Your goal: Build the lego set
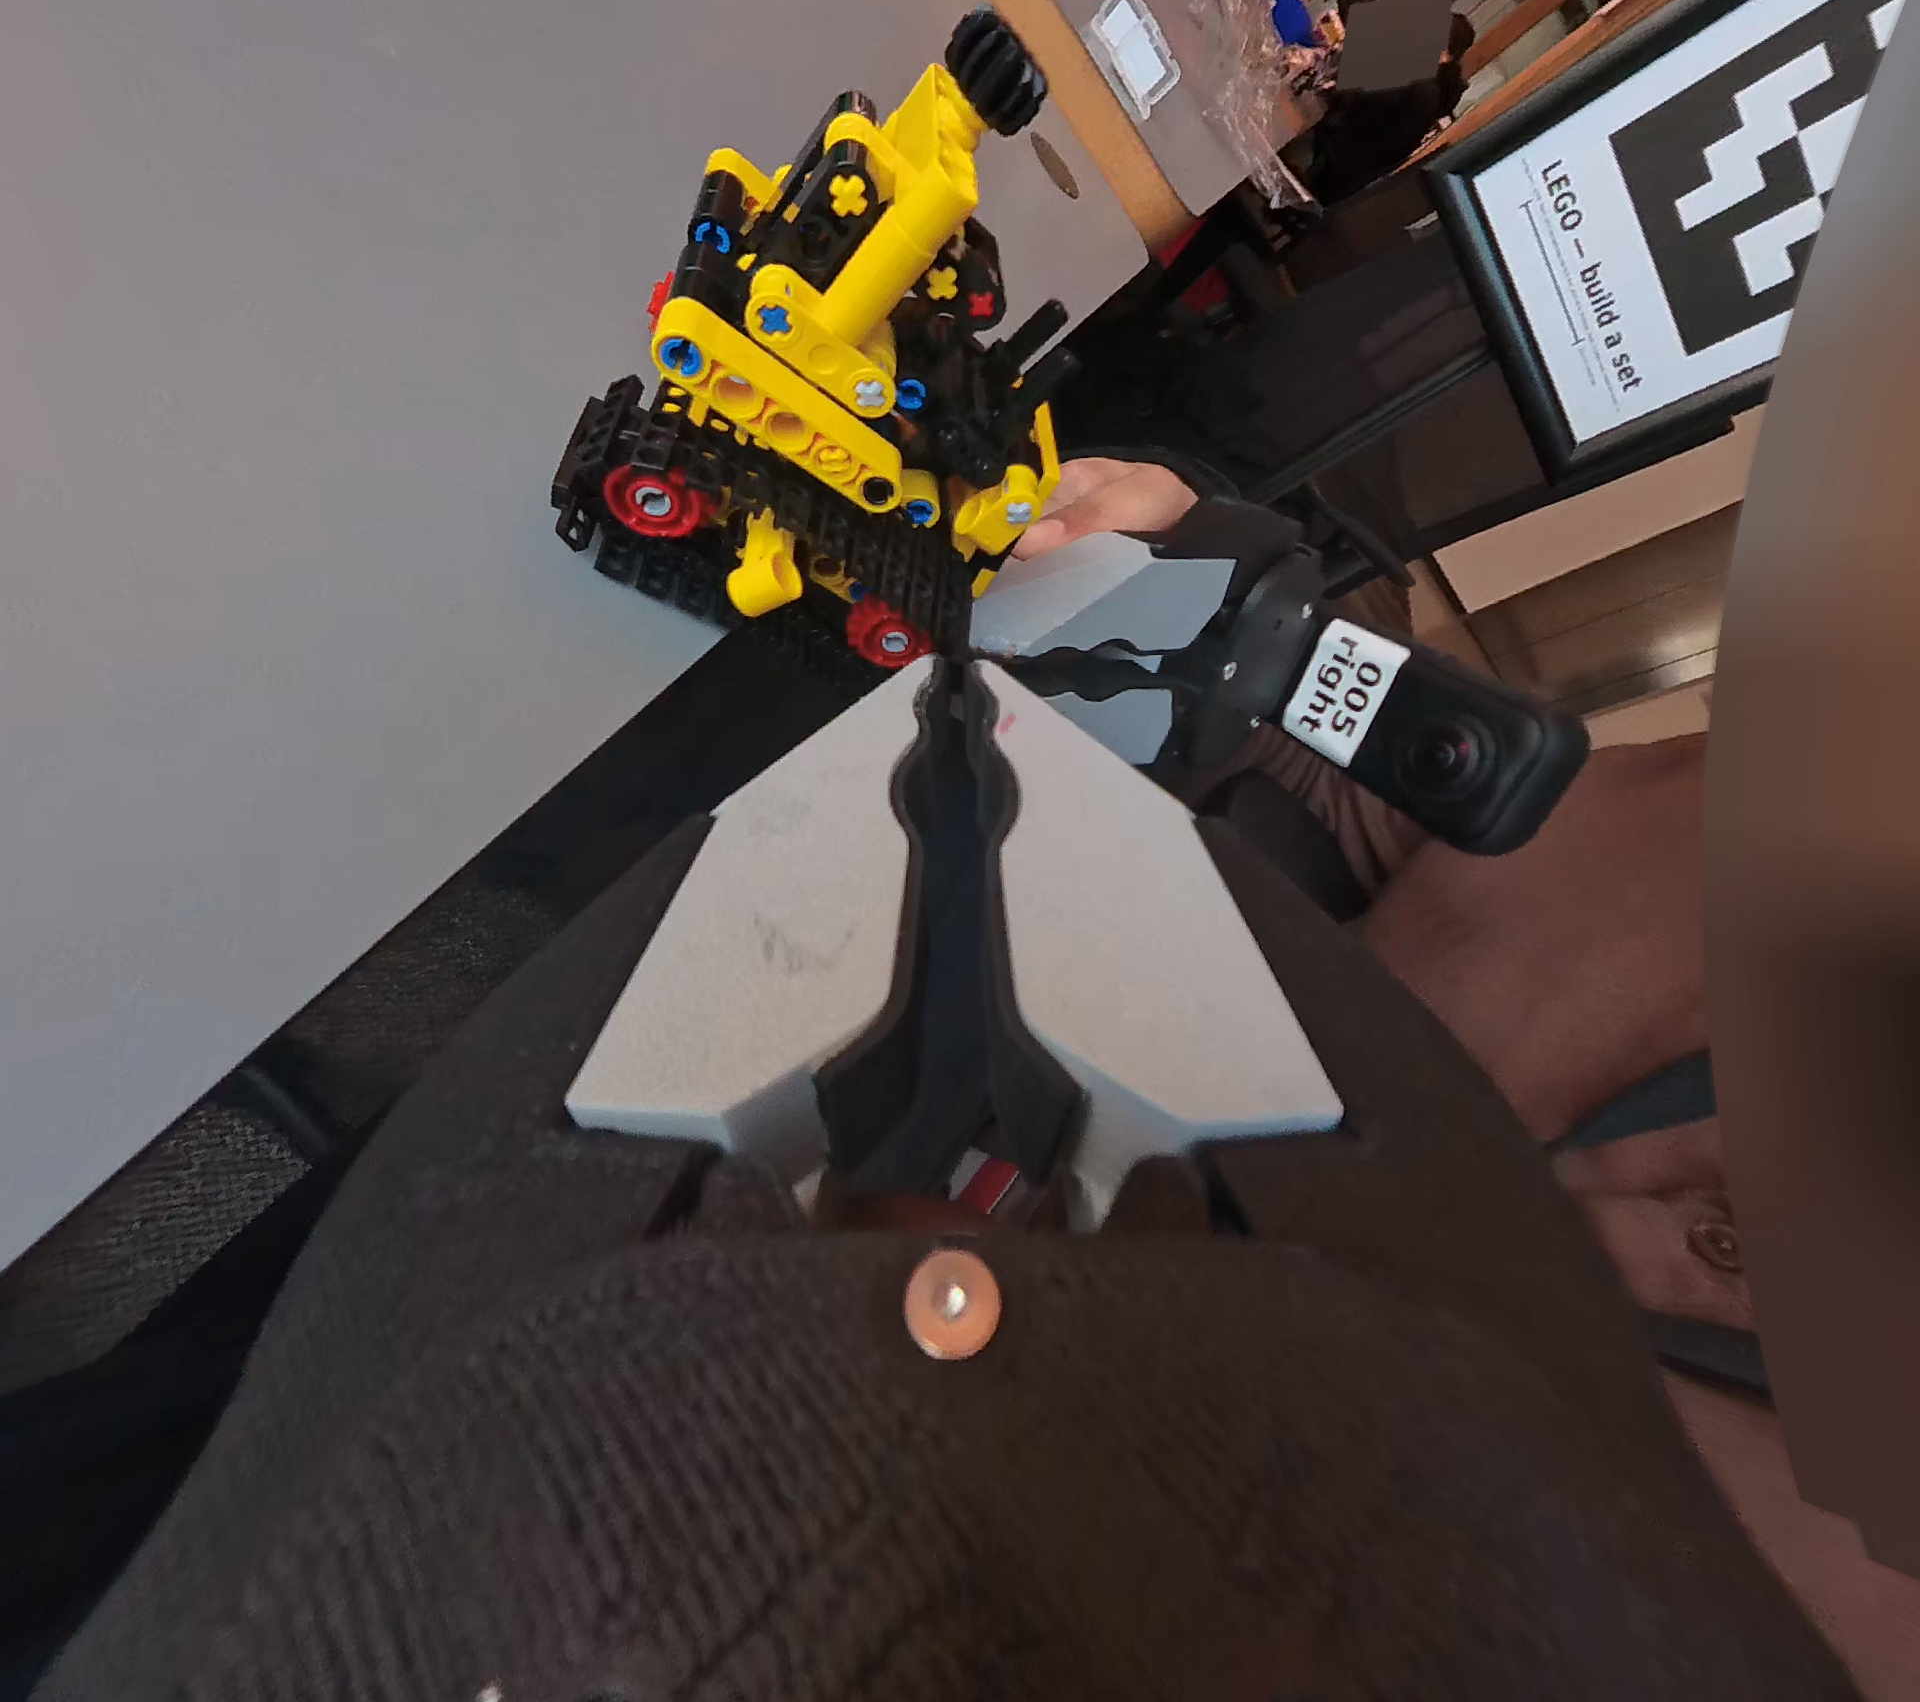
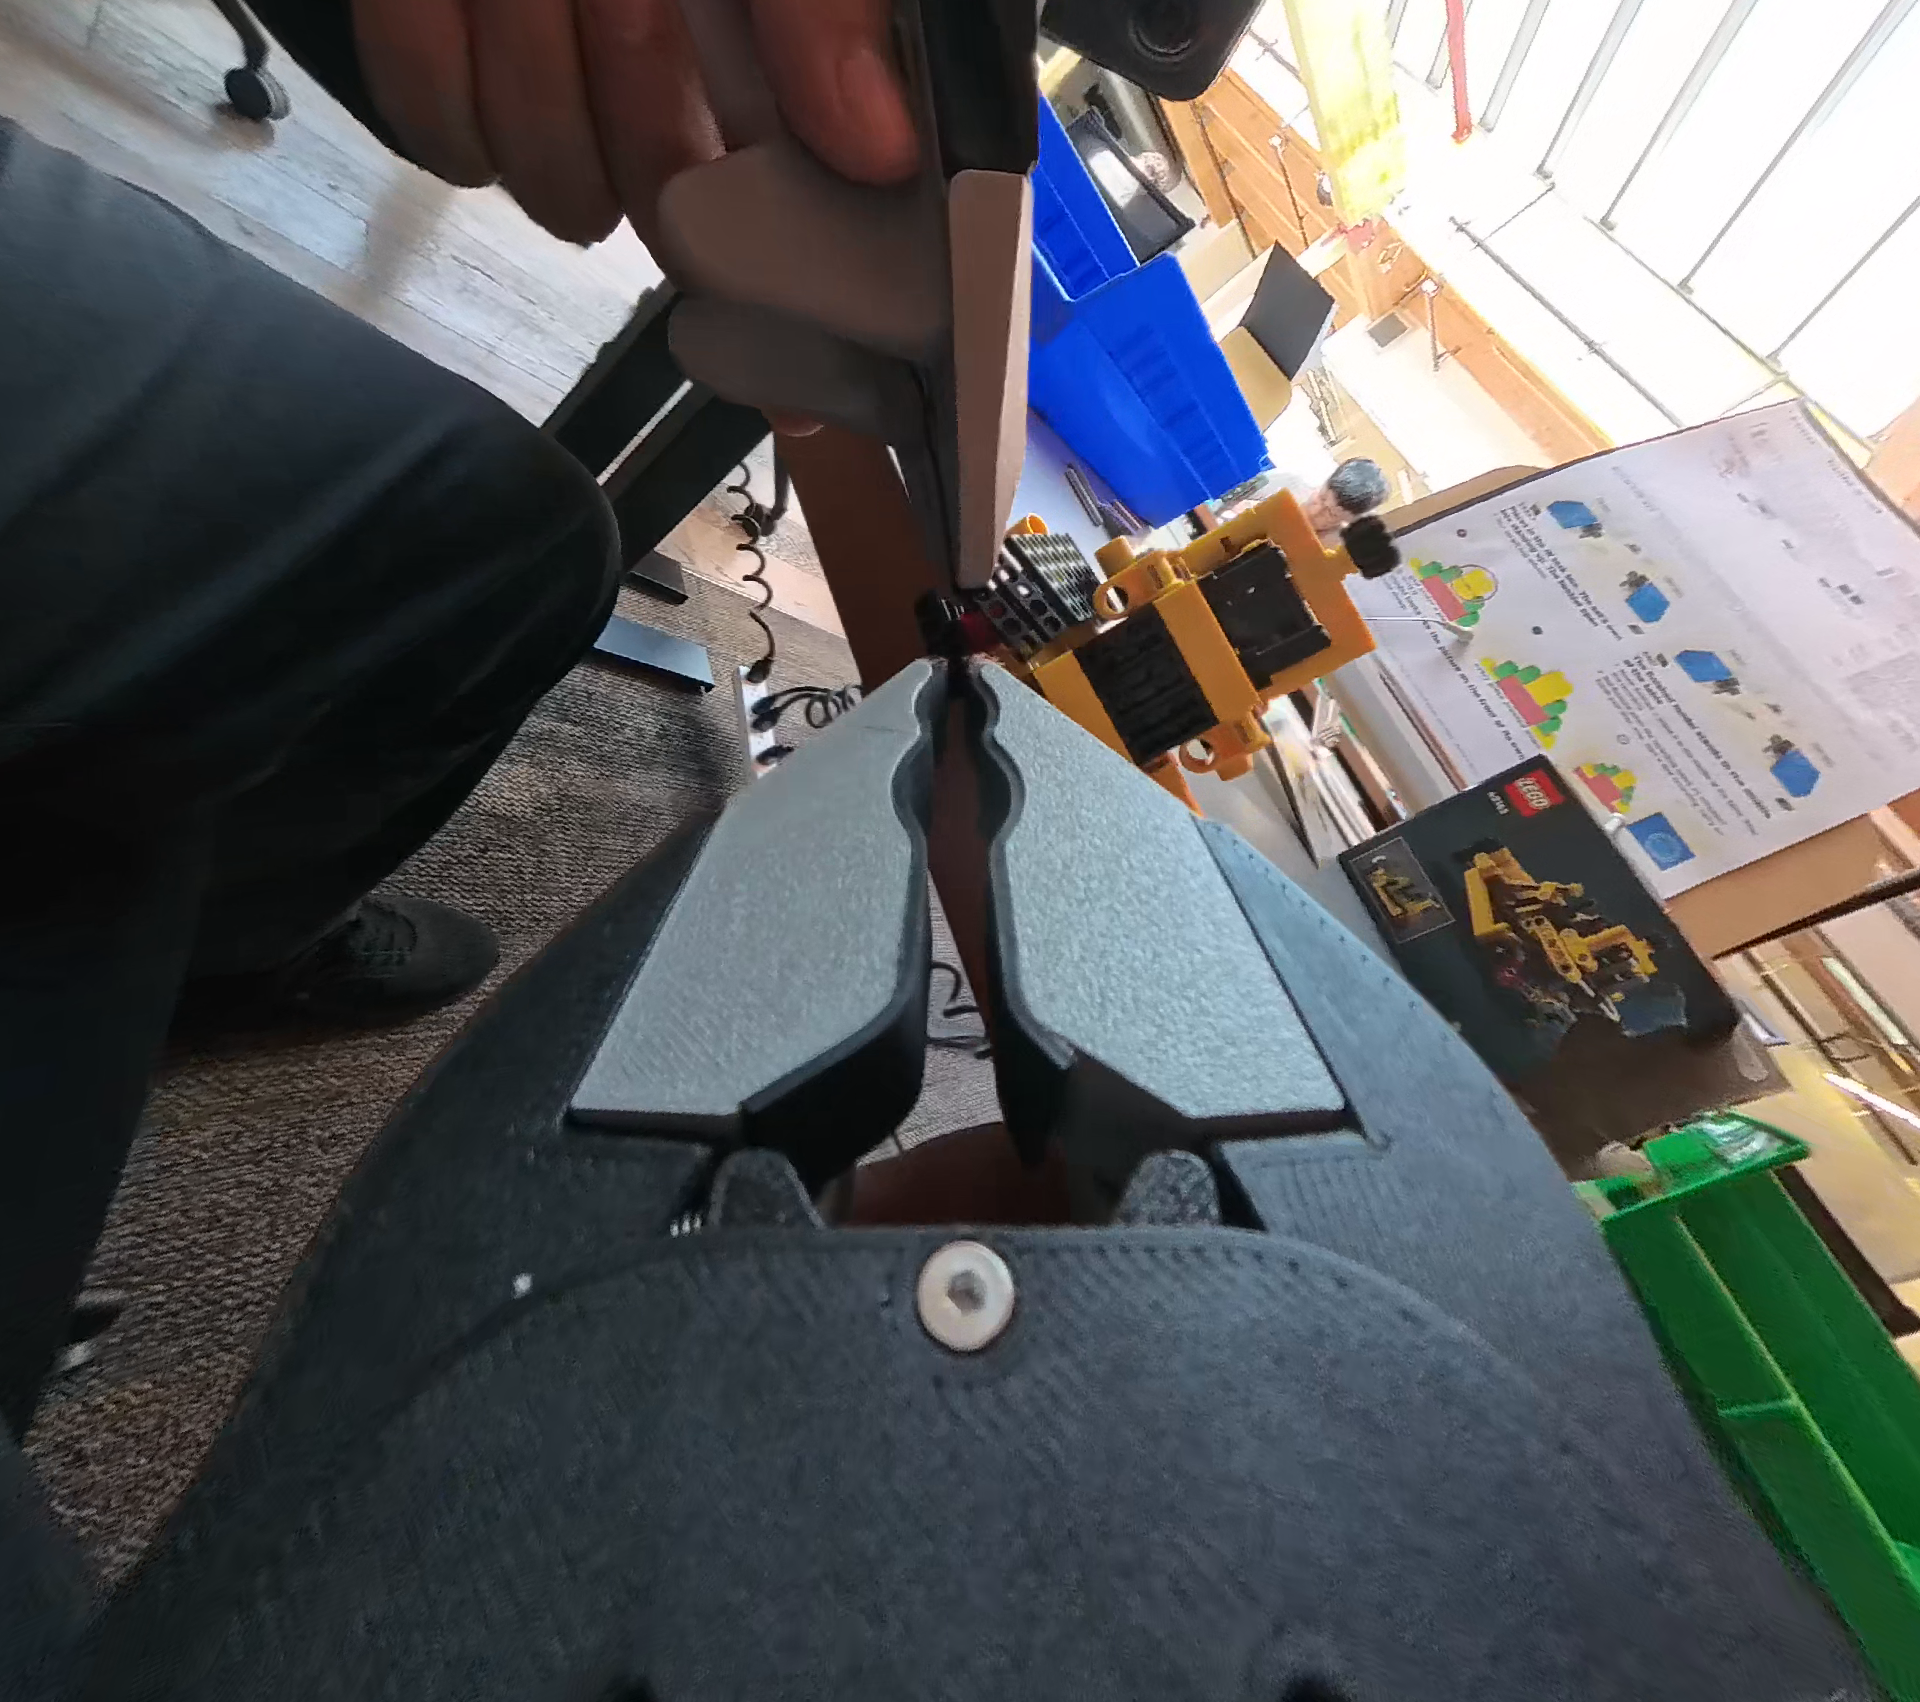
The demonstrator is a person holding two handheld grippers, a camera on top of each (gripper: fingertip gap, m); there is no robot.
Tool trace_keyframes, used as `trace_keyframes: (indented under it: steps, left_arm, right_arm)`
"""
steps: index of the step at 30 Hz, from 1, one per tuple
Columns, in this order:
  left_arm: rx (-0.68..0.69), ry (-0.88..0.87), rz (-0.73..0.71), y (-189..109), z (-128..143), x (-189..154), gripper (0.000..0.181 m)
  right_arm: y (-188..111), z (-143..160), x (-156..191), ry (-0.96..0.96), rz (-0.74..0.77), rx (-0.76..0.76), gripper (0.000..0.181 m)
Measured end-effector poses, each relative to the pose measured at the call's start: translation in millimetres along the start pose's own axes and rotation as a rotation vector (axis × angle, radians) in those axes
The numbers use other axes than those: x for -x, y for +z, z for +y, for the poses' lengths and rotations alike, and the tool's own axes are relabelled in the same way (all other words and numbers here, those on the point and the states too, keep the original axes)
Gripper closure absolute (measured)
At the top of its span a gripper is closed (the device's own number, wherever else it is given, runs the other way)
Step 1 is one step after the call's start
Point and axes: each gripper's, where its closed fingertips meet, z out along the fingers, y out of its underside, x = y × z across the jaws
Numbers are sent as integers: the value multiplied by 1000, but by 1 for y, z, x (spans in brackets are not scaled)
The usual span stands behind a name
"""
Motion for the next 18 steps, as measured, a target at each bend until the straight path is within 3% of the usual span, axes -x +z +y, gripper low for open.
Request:
trace_keyframes:
  steps: [1,18]
  left_arm:
    - [6,9,-4,0,0,0,181]
    - [73,123,-58,0,2,0,181]
  right_arm:
    - [0,-1,0,12,-6,-2,181]
    - [1,-4,0,127,-29,-6,181]
